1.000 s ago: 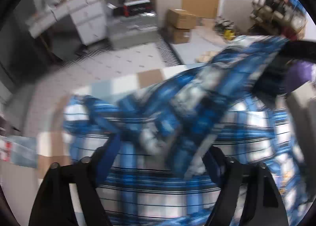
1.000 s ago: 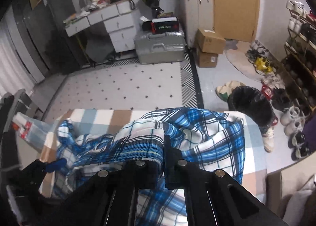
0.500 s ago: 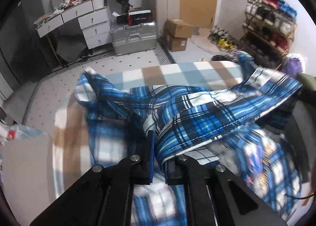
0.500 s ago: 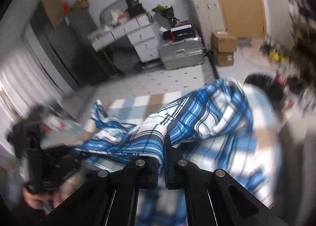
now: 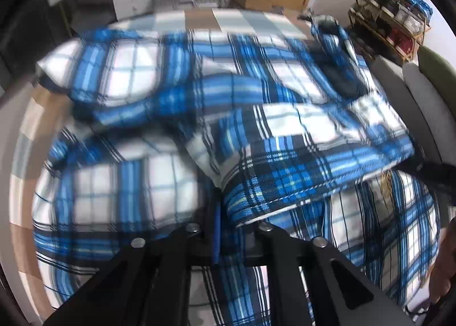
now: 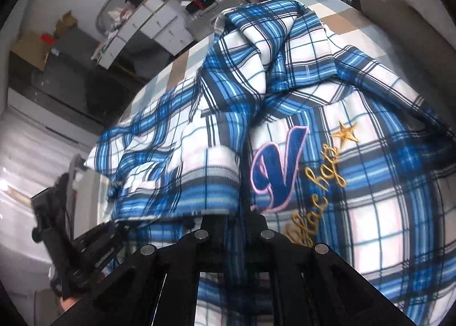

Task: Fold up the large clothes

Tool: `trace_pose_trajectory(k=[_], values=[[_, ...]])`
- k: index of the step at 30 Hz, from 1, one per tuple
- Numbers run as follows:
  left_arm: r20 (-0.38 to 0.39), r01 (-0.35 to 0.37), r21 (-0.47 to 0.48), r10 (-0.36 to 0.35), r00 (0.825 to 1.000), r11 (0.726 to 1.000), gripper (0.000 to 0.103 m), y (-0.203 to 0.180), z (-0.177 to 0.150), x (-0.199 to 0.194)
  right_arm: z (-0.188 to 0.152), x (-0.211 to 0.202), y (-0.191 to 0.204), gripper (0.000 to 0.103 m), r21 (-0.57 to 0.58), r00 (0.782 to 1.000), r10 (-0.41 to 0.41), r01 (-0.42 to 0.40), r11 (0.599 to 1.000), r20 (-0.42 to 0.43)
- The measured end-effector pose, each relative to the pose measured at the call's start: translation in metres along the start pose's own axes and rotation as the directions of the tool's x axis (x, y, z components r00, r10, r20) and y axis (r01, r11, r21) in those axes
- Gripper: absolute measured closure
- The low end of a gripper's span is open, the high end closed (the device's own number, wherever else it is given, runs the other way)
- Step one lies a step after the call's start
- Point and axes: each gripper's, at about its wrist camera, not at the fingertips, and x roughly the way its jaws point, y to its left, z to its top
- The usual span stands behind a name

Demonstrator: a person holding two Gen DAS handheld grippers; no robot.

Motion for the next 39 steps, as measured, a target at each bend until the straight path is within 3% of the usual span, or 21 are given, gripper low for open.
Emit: trace_pose_trajectory(k=[2,4,5,6,8,12,16,19,20,21,22,23,24,26,28,30,32,35,39], values=[[-0.027,0.037,0.005,-0.037,0.999,0.999,0.082,0.002,0.003,0.002,0.004,-0.017,0.008,0.081,-0.061,0.999,-0.013,0.014,0.998,0.032],[-0.024,0.093,0.009,-0.093,0.995,0.996,0.072,0.007,0.004,-0.004,0.011,-0.037,0.016,0.057,-0.114,0.996,-0.019,0.03,0.993,0.088],[-0.01,0.112,0.012,-0.112,0.994,0.994,0.062,0.008,0.002,-0.009,0.019,-0.049,0.023,0.034,-0.145,0.992,-0.018,0.037,0.989,0.128],[0.014,0.134,0.021,-0.134,0.991,0.991,0.057,0.01,0.003,-0.016,0.022,-0.055,0.026,0.026,-0.162,0.989,-0.013,0.038,0.986,0.149],[0.046,0.156,0.045,-0.158,0.986,0.987,0.05,0.013,0.001,-0.025,0.044,-0.066,0.041,0.026,-0.203,0.978,-0.032,0.075,0.976,0.208],[0.065,0.156,0.05,-0.159,0.985,0.987,0.05,0.02,0.003,-0.036,0.093,-0.04,0.069,0.025,-0.244,0.977,-0.096,0.142,0.959,0.19],[0.058,0.177,-0.001,-0.177,0.983,0.984,0.05,0.032,-0.011,-0.042,0.139,0.04,0.082,0.025,-0.246,0.967,-0.251,0.254,0.935,0.046],[0.06,0.19,-0.03,-0.188,0.98,0.981,0.05,0.036,-0.018,-0.043,0.153,0.093,0.076,0.028,-0.24,0.929,-0.365,0.34,0.909,-0.066],[0.065,0.18,-0.038,-0.177,0.982,0.983,0.05,0.037,-0.019,-0.044,0.157,0.11,0.071,0.039,-0.234,0.902,-0.423,0.393,0.889,-0.089],[0.067,0.176,-0.047,-0.172,0.983,0.983,0.05,0.041,-0.018,-0.045,0.159,0.118,0.066,0.063,-0.23,0.881,-0.466,0.437,0.87,-0.088],[0.068,0.178,-0.056,-0.174,0.982,0.982,0.05,0.042,-0.024,-0.046,0.161,0.121,0.059,0.075,-0.219,0.867,-0.492,0.467,0.857,-0.075],[0.07,0.185,-0.065,-0.181,0.981,0.981,0.05,0.044,-0.024,-0.047,0.163,0.119,0.056,0.091,-0.205,0.874,-0.481,0.46,0.864,-0.067],[0.074,0.19,-0.068,-0.185,0.98,0.979,0.05,0.047,-0.025,-0.048,0.164,0.112,0.052,0.097,-0.177,0.901,-0.431,0.417,0.892,-0.05],[0.092,0.182,-0.077,-0.175,0.98,0.98,0.05,0.049,-0.026,-0.05,0.162,0.084,0.045,0.097,-0.136,0.943,-0.332,0.333,0.933,0.029],[0.111,0.185,-0.093,-0.175,0.978,0.978,0.05,0.051,-0.025,-0.053,0.15,0.04,0.033,0.098,-0.083,0.977,-0.167,0.179,0.98,0.134],[0.136,0.202,-0.111,-0.186,0.973,0.973,0.05,0.053,-0.024,-0.058,0.136,0.004,0.019,0.098,-0.023,0.976,-0.055,0.061,0.998,0.212],[0.16,0.205,-0.118,-0.185,0.97,0.972,0.05,0.058,-0.023,-0.065,0.11,-0.035,-0.011,0.098,0.058,0.952,0.041,-0.061,0.996,0.303],[0.202,0.181,-0.143,-0.15,0.968,0.973,0.05,0.068,-0.017,-0.073,0.073,-0.056,-0.056,0.098,0.184,0.935,0.05,-0.122,0.975,0.352],[0.215,0.162,-0.188,-0.12,0.969,0.969,0.05,0.081,0.0,-0.075,0.038,-0.041,-0.067,0.094,0.142,0.954,-0.094,0.055,0.988,0.286]])
